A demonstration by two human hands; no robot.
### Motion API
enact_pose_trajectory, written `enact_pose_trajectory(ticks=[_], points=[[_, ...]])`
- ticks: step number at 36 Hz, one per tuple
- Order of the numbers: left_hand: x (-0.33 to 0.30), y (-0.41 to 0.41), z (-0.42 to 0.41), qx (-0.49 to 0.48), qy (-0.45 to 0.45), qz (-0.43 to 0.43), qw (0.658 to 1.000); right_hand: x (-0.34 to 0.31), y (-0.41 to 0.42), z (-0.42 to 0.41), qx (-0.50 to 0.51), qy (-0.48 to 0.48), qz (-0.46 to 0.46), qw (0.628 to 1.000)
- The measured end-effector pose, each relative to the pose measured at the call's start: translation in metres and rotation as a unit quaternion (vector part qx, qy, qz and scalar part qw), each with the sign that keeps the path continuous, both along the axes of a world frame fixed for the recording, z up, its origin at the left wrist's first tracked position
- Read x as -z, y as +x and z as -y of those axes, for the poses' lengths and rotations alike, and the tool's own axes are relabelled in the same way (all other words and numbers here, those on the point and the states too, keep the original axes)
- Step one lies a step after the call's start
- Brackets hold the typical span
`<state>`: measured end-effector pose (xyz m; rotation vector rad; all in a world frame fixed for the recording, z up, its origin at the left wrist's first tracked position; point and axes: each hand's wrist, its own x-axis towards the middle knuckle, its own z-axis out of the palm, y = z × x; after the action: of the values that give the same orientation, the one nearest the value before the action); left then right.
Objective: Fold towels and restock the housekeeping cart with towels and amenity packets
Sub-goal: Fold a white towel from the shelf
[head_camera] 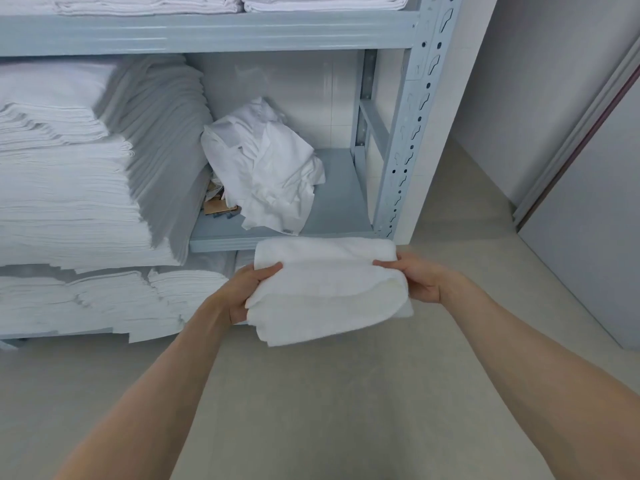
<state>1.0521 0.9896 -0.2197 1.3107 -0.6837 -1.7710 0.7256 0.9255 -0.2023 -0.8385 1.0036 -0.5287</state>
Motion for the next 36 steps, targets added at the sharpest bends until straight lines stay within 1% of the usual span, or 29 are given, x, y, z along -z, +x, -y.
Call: enact_pose_trajectory(ticks=[5,10,12,13,15,18,21,25,27,29,32,34,36], points=[[-0.009,-0.004,-0.001,-0.004,-0.040,0.001,0.999,-0.001,-0.002,0.000,0.013,-0.055,-0.025,0.998],[-0.033,0.005,0.007,-0.052,-0.153,-0.035,0.986,-0.025,-0.006,0.010,0.073,-0.142,-0.009,0.987],[-0.048,0.006,0.013,-0.053,-0.187,-0.024,0.981,-0.034,-0.004,0.015,0.089,-0.169,0.001,0.982],[-0.055,0.006,0.016,-0.051,-0.185,-0.010,0.981,-0.038,-0.002,0.016,0.096,-0.178,-0.002,0.979],[-0.063,0.005,0.022,-0.056,-0.149,0.002,0.987,-0.043,0.003,0.019,0.110,-0.183,-0.016,0.977],[-0.060,0.006,0.026,-0.056,-0.231,0.009,0.971,-0.045,0.007,0.021,0.123,-0.132,-0.020,0.983],[-0.057,0.004,0.019,-0.087,-0.212,0.023,0.973,-0.038,0.009,0.019,0.133,-0.123,0.009,0.983],[-0.043,0.012,0.020,-0.084,-0.120,0.024,0.989,-0.029,0.014,0.012,0.165,-0.108,0.063,0.978],[-0.038,0.014,0.019,-0.078,-0.122,0.008,0.989,-0.024,0.016,0.012,0.167,-0.094,0.082,0.978],[-0.035,0.014,0.019,-0.083,-0.125,0.010,0.989,-0.024,0.020,0.011,0.145,-0.083,0.092,0.982],[-0.029,0.016,0.020,-0.063,-0.121,0.008,0.991,-0.026,0.028,0.011,0.122,-0.052,0.096,0.987],[-0.025,0.019,0.018,-0.051,-0.113,-0.006,0.992,-0.020,0.029,0.013,0.092,-0.027,0.088,0.991],[-0.019,0.025,0.016,-0.056,-0.098,-0.014,0.994,-0.012,0.029,0.013,0.056,0.002,0.100,0.993]])
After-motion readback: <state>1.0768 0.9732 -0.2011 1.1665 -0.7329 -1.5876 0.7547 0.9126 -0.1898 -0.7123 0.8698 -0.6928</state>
